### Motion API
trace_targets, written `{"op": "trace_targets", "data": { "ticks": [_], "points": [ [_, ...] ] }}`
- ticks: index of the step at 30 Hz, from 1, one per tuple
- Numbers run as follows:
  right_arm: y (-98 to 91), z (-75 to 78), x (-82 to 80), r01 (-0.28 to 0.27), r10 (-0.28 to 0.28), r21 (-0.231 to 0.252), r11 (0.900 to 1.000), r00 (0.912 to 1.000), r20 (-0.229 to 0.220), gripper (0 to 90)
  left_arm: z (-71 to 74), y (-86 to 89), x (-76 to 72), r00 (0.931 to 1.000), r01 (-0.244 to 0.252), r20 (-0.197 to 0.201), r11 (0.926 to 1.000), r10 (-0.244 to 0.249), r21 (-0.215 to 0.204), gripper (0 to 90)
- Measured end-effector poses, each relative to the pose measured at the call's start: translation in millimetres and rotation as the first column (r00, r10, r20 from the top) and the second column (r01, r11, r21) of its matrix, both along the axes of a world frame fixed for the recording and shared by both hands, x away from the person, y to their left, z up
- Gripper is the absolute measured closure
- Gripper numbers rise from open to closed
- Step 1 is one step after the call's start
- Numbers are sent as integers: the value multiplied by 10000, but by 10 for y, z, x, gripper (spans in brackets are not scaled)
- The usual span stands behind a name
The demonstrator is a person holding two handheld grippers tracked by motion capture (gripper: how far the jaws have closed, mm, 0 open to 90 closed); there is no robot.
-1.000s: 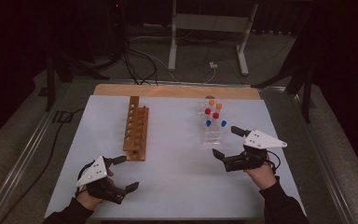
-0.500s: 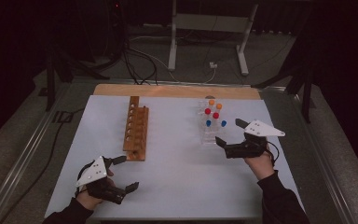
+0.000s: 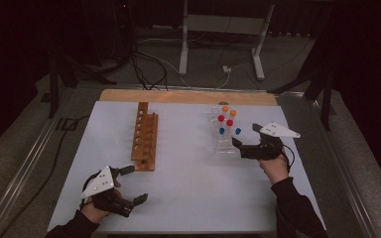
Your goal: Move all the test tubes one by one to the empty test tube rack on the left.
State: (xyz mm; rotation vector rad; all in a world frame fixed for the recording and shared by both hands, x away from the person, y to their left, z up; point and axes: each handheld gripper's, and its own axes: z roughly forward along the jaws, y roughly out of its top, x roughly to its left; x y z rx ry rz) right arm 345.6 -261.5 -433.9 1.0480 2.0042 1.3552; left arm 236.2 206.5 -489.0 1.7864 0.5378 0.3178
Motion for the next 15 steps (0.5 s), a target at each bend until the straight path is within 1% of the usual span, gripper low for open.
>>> {"op": "trace_targets", "data": {
  "ticks": [2,4,5,9,10,11,15],
  "points": [
    [-1,-35,34,249,-250,-143,9996,9997,-67,63,0,0,-1,10000,-1,-2,10000,1,-3,6],
    [3,-71,64,495,-499,-251,9985,9986,-153,139,-2,1,-1,10000,8,-20,10000,-8,38,6],
    [5,-90,79,604,-609,-283,9978,9980,-165,147,0,1,-1,10000,7,-8,10000,-7,10,6],
    [27,-161,131,762,-783,-464,9960,9959,-462,225,-1,0,-1,10000,18,-16,10000,-18,39,6],
    [46,-197,155,766,-800,-575,9954,9951,-588,272,0,0,-2,10000,22,-6,10000,-22,15,6],
    [46,-197,155,766,-800,-575,9954,9951,-588,272,1,0,-2,10000,16,5,10000,-16,9,6],
    [70,-263,205,854,-912,-635,9943,9913,-948,347,-1,0,-3,10000,22,-5,10000,-22,25,6]
  ]
}}
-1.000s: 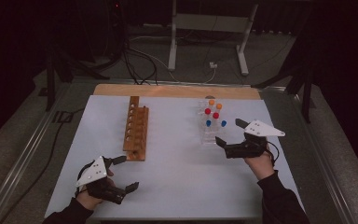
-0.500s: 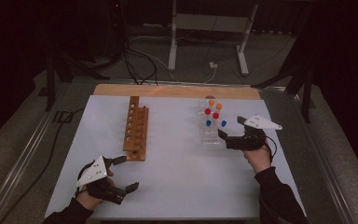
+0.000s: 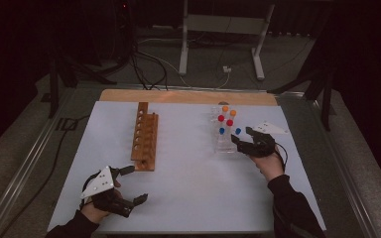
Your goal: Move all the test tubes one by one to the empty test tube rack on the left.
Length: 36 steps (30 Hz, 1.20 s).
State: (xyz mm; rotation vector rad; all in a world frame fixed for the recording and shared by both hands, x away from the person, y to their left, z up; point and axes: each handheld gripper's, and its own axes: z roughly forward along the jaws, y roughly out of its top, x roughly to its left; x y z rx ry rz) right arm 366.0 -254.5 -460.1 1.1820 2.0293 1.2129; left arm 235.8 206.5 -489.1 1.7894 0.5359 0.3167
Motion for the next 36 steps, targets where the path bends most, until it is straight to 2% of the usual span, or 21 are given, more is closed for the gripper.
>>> {"op": "trace_targets", "data": {
  "ticks": [6,13,19,24,30,36],
  "points": [
    [25,-66,22,114,-115,-34,9999,9995,-296,547,1,2,0,10000,5,13,10000,-5,-9,6],
    [60,-80,39,42,-53,-197,9998,9982,-599,693,0,1,1,10000,5,-2,10000,-5,-4,6],
    [81,-90,62,181,-212,-422,9989,9970,-742,759,0,0,-1,10000,3,1,10000,-3,4,6],
    [89,-86,77,207,-241,-467,9987,9969,-749,767,0,1,0,10000,0,13,10000,0,0,6],
    [91,-25,50,218,-244,-577,9981,9987,-442,770,0,3,1,10000,3,19,10000,-3,-17,6],
    [43,136,-15,235,-236,-478,9986,9997,3,771,-1,1,0,10000,4,-11,10000,-4,-7,6]
  ]
}}
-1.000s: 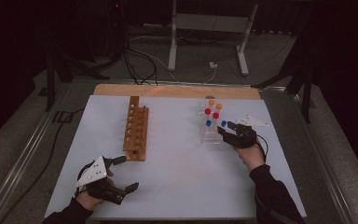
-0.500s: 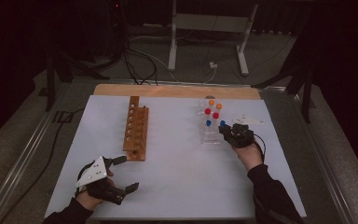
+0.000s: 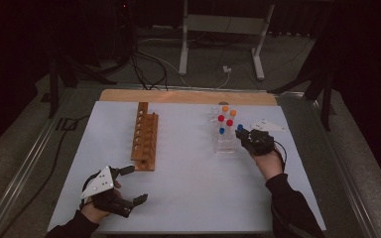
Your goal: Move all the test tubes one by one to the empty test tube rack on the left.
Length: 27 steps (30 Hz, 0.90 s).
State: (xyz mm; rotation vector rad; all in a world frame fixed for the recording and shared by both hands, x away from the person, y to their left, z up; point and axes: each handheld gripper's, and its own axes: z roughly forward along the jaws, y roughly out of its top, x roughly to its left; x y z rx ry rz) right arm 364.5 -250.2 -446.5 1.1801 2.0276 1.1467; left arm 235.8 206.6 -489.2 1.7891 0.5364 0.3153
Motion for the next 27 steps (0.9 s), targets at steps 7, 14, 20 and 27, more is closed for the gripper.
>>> {"op": "trace_targets", "data": {
  "ticks": [7,14,20,27],
  "points": [
    [-12,252,-127,-135,134,13,9999,9975,699,771,15,2,-2,9999,-103,17,9999,103,-5,6],
    [68,448,-291,-814,818,-81,9967,9913,1031,771,92,-12,1,9998,-46,-217,9999,44,-114,6],
    [250,455,-417,-1734,1744,-195,9847,9818,754,771,218,-65,38,9996,252,-82,9996,-253,-148,6],
    [501,316,-598,-2836,2846,-390,9582,9584,227,771,407,-156,143,9991,263,-330,9978,-283,-609,6]
  ]
}}
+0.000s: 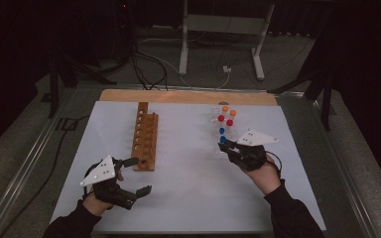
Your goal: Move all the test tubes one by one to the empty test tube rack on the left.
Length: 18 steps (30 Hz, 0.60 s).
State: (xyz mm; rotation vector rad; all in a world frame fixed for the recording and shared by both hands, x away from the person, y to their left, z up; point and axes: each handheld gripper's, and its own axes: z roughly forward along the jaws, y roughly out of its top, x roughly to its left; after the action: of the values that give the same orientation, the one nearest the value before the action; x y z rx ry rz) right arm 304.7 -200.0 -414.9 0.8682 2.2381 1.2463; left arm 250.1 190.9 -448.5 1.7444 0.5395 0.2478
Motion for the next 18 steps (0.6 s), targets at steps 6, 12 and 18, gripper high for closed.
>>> {"op": "trace_targets", "data": {
  "ticks": [6,12,18],
  "points": [
    [205,-123,-173,-1024,1021,-26,9947,9937,-453,770,121,-178,73,9988,491,18,9985,-491,-253,6],
    [297,-171,-256,-1522,1520,12,9884,9864,-628,770,184,-380,150,9947,1011,-147,9944,-1016,-310,6],
    [374,-177,-317,-1925,1920,-13,9813,9793,-641,771,217,-581,218,9892,1443,-212,9893,-1448,-234,20]
  ]
}}
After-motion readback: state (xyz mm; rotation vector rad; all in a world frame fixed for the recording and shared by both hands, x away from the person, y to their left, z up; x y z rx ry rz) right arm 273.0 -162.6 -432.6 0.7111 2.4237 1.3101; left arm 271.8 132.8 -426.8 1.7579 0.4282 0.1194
